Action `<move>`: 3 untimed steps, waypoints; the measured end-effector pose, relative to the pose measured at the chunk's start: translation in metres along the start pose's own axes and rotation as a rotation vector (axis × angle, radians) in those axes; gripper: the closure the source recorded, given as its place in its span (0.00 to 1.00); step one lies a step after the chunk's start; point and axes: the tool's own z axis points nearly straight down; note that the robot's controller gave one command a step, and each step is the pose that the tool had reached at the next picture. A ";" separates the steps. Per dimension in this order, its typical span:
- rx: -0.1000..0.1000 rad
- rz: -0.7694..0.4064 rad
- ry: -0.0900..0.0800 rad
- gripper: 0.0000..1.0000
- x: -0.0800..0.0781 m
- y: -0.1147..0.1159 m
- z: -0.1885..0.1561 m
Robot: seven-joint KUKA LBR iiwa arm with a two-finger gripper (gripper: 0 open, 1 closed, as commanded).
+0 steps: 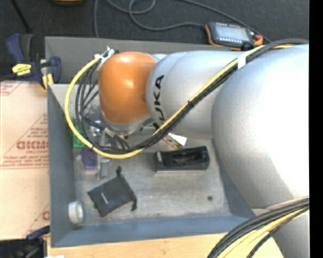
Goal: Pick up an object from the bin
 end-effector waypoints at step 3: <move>-0.003 -0.313 -0.002 0.00 0.055 -0.022 0.068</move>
Offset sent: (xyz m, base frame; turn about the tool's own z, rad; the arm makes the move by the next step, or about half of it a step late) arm -0.0613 -0.0264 -0.0157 -0.3230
